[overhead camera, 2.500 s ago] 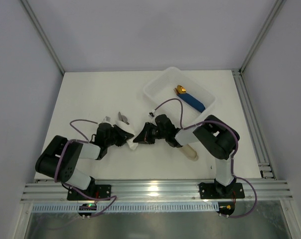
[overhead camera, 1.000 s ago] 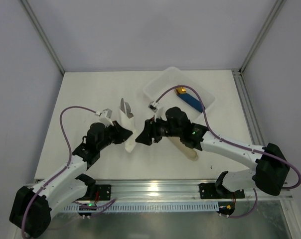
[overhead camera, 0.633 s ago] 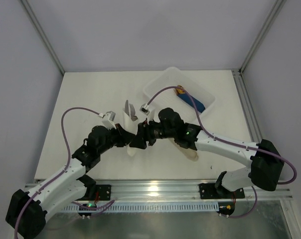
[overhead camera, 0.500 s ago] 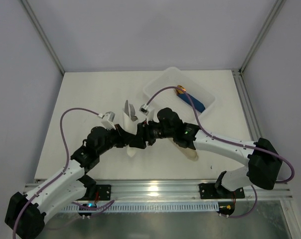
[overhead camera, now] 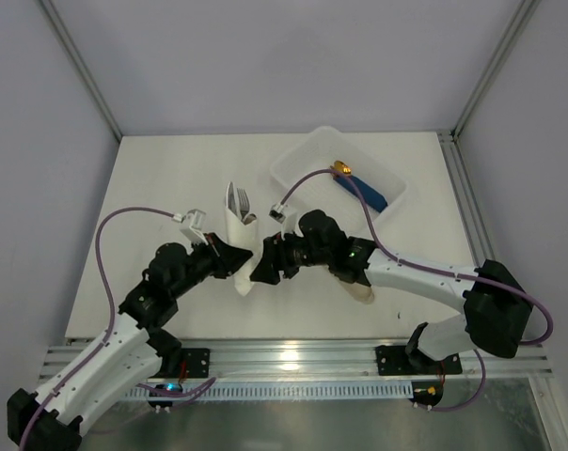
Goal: Place the utensils on the paper napkin and roll it up
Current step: Roll the napkin.
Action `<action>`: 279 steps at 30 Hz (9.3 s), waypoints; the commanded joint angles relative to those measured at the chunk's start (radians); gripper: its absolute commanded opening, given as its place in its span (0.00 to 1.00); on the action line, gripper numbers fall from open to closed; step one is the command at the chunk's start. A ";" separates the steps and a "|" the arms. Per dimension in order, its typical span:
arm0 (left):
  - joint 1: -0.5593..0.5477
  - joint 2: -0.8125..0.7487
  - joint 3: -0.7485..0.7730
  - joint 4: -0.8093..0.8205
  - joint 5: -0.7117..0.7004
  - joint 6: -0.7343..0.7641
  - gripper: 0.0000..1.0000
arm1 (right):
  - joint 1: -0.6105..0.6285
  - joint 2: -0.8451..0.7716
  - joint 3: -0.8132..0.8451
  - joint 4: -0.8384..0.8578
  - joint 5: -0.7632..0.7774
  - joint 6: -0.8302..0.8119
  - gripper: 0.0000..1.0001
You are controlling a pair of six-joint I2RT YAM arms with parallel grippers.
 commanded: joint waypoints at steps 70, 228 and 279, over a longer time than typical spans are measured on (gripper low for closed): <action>-0.006 -0.147 0.097 -0.064 0.053 -0.068 0.00 | 0.013 0.006 0.184 0.039 0.012 -0.107 0.68; -0.006 -0.354 0.099 -0.097 0.102 -0.131 0.58 | 0.042 0.127 -0.043 1.100 -0.445 0.416 0.04; -0.006 -0.282 0.030 -0.005 0.172 -0.255 0.30 | 0.055 0.086 0.014 0.919 -0.463 0.310 0.04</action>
